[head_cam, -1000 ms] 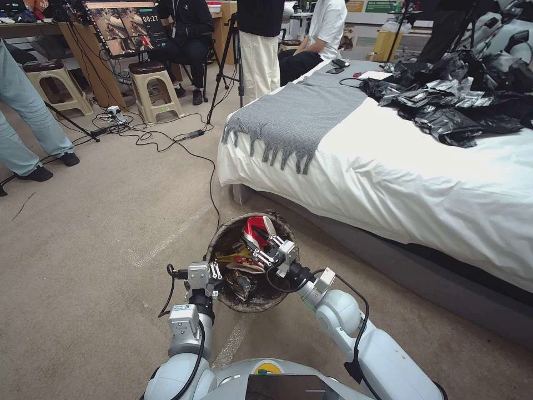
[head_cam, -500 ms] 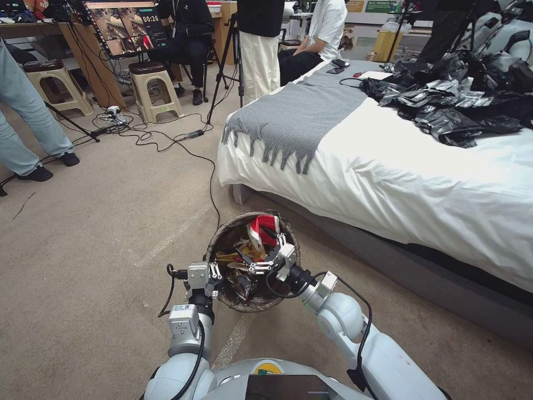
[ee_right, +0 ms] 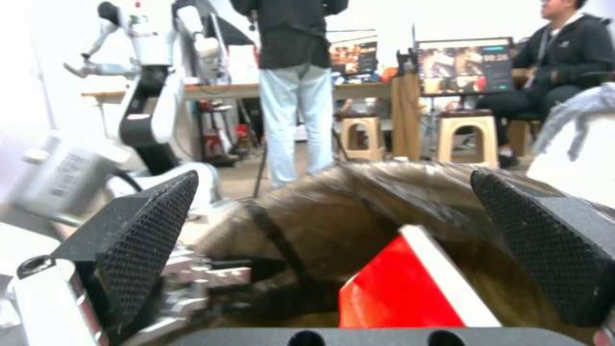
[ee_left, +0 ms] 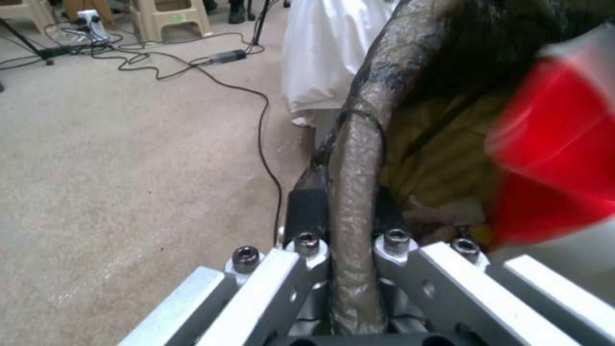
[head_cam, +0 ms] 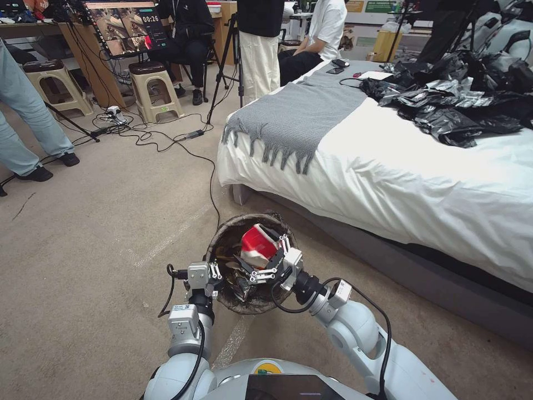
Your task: Pick up the trash bin, then pick up the garbage from the floor and place it into the trash bin.
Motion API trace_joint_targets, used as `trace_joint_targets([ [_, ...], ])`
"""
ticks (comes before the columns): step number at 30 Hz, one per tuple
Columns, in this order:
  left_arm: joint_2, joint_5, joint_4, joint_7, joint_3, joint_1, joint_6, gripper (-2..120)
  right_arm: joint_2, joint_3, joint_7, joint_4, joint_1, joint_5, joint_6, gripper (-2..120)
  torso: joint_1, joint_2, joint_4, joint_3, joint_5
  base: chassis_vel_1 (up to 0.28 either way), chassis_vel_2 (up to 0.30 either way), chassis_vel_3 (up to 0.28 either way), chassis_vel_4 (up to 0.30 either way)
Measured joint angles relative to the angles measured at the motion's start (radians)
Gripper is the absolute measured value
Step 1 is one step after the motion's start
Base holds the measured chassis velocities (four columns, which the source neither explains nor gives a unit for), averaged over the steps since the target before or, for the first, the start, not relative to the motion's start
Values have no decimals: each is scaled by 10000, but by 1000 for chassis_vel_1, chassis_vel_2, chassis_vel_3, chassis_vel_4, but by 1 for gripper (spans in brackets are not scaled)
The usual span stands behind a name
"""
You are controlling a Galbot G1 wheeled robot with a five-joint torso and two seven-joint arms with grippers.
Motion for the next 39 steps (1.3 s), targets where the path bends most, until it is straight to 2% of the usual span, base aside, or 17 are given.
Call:
trace_joint_targets([
  [4,0,0,0,0,1,0,0,0,-308,52,-291,375,-169,426,-118,100,0,0,0,0,0,0,0,0,0],
  [9,0,0,0,0,1,0,0,0,-680,458,-1537,423,-268,732,-197,100,0,0,1,0,0,0,0,0,0],
  [17,0,-1,0,0,2,0,0,0,-441,1087,-1392,662,-285,805,-32,100,0,0,1,0,1,0,0,0,0],
  [20,0,-1,0,0,1,0,0,0,-153,1501,-404,988,-393,761,157,100,0,0,1,0,0,0,0,0,0],
  [21,0,0,0,0,1,0,0,0,117,1781,711,1282,-565,324,167,100,0,0,1,0,0,0,0,0,0],
  [22,0,0,0,0,1,0,0,0,117,1781,711,1282,-565,324,167,100,0,0,1,0,0,0,0,0,0],
  [25,0,-1,0,0,1,0,0,0,814,2557,2901,1926,-1378,-1227,-114,100,0,0,0,0,-2,0,0,0,0],
  [26,0,-1,0,0,1,0,0,0,814,2557,2901,1926,-1378,-1227,-114,100,0,0,0,0,-2,0,0,0,0],
  [28,0,-1,0,1,2,0,0,0,1234,2986,3897,2207,-2171,-1892,-192,100,0,0,-3,0,-2,0,0,0,0],
  [32,0,-1,0,1,1,0,0,0,1732,3421,4375,2161,-2992,-2470,146,100,0,0,-2,0,-2,0,0,0,0],
  [39,0,-1,0,1,0,0,0,0,2380,3662,4612,1638,-3705,-2995,790,100,0,0,0,0,0,0,0,0,0],
])
